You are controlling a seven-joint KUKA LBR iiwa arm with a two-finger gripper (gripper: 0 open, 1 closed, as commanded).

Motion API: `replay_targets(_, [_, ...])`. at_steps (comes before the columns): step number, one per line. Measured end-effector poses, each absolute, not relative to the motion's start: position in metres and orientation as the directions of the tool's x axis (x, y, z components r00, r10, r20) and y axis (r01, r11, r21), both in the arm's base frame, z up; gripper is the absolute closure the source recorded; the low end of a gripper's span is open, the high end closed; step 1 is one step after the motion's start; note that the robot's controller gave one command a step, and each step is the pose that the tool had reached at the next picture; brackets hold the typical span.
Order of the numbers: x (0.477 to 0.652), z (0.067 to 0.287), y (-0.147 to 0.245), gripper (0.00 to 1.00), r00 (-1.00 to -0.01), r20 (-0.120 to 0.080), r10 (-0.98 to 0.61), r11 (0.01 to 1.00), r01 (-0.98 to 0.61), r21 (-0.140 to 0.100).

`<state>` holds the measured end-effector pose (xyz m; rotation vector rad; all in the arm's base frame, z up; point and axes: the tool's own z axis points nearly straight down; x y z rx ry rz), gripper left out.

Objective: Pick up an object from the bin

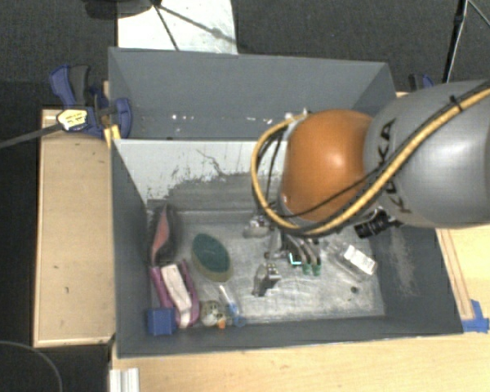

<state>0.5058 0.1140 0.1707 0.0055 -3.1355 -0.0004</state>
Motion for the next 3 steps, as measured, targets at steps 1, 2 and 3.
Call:
replay_targets(1, [0.547, 0.093, 0.152, 0.0, -0.965, 0.015, 0.262, 0.965, 0.262, -0.006])
replay_targets(2, [0.547, 0.095, 0.155, 1.0, -0.964, 0.018, 0.265, 0.964, 0.265, -0.002])
replay_targets(3, [0.532, 0.201, 0.161, 1.0, -0.971, -0.007, 0.237, 0.971, 0.237, 0.005])
